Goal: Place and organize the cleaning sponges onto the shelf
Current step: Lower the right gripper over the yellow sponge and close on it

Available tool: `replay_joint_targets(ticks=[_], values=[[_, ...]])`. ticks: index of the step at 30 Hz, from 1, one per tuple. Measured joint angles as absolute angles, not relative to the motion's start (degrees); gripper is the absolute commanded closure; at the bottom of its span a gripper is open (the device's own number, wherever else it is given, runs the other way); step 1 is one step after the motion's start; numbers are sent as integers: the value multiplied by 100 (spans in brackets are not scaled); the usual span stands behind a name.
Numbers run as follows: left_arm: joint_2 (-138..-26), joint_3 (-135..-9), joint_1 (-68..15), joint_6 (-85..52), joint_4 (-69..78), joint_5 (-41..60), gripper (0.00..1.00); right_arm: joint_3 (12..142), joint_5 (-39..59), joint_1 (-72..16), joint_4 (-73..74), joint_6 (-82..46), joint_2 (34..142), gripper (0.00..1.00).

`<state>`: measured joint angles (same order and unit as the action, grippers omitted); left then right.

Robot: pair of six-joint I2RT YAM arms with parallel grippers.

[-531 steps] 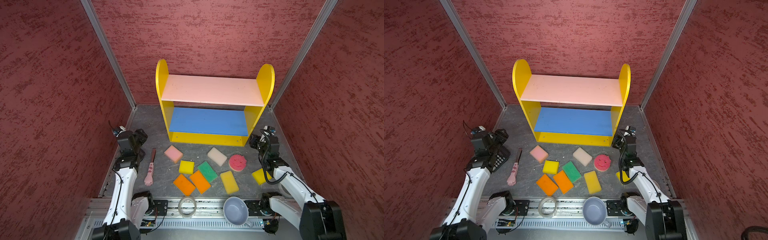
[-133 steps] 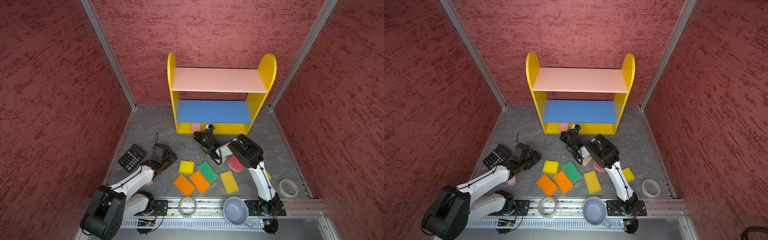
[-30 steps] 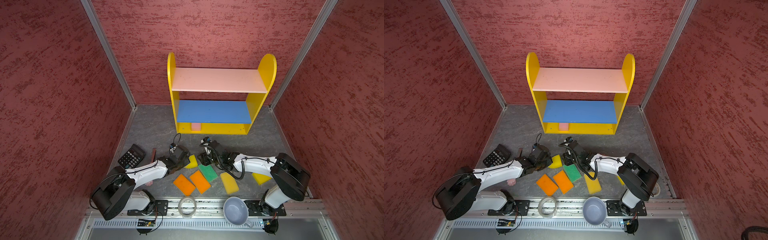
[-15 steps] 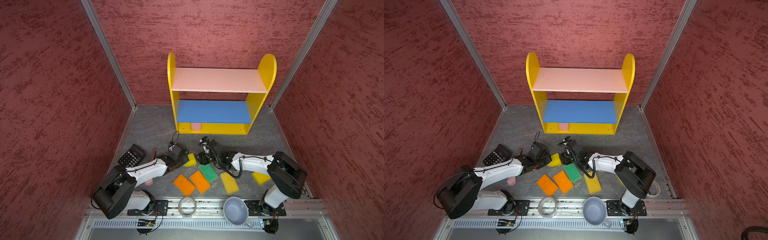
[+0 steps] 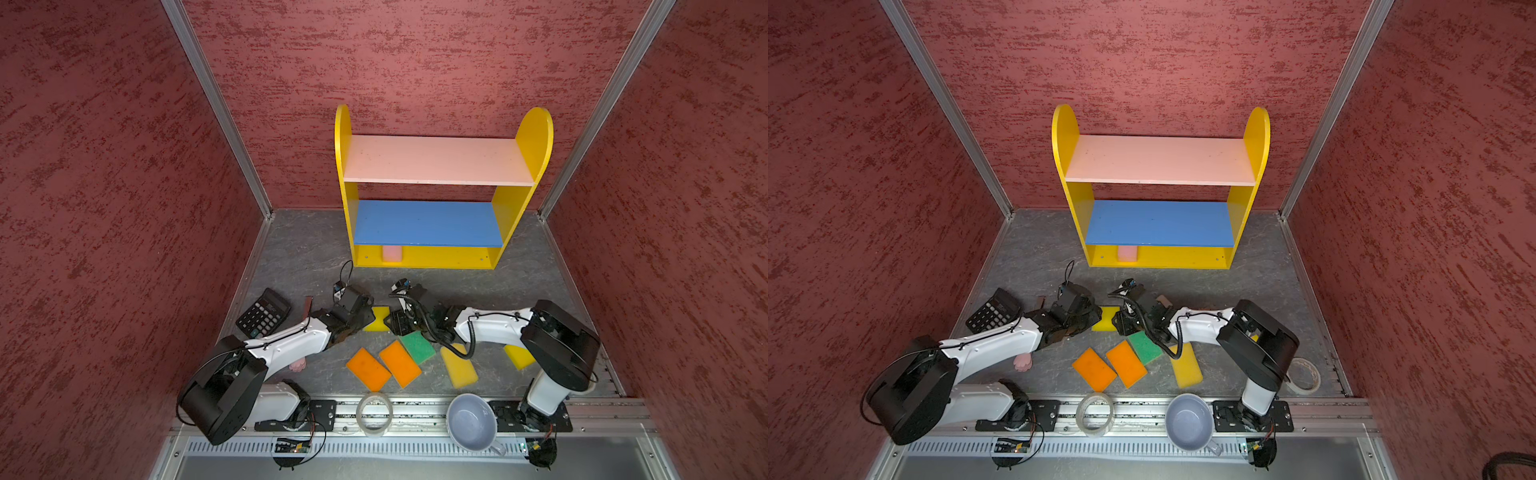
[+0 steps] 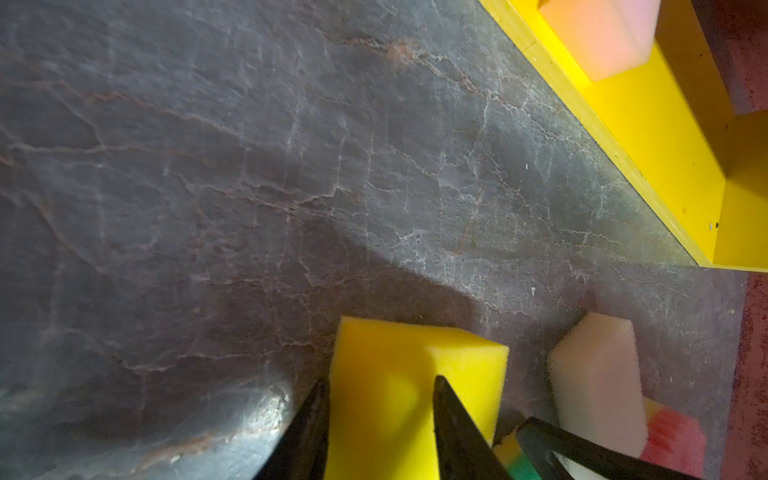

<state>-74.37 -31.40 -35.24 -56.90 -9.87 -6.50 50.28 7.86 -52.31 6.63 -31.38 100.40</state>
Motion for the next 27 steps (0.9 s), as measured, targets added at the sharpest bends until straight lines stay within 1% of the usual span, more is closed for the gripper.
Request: replay_joint_targets(ticks=[4, 8, 10, 13, 14, 18, 27], values=[[-7286, -3089, -3518, -5686, -1035, -657, 48, 5284, 934, -5231, 786, -3269, 10447, 65], [-7048, -3026, -3465, -5673, -1142, -676, 47, 5406, 1048, -5231, 882, -3341, 10650, 77], [-6947, -3009, -3428, -5673, -1205, -703, 47, 5448, 1076, -5231, 888, -3367, 10663, 88], [-6823, -2952, -3361, -5671, -1240, -740, 46, 5524, 1087, -5231, 884, -3358, 10663, 99], [-6803, -2930, -3332, -5673, -1249, -742, 46, 5555, 1087, -5231, 869, -3343, 10663, 100], [-6737, -2888, -3234, -5655, -1334, -744, 44, 5699, 1000, -5229, 751, -3173, 10663, 100], [-6571, -2888, -3083, -5559, -1461, -740, 42, 5776, 642, -5035, 504, -2799, 10451, 100]])
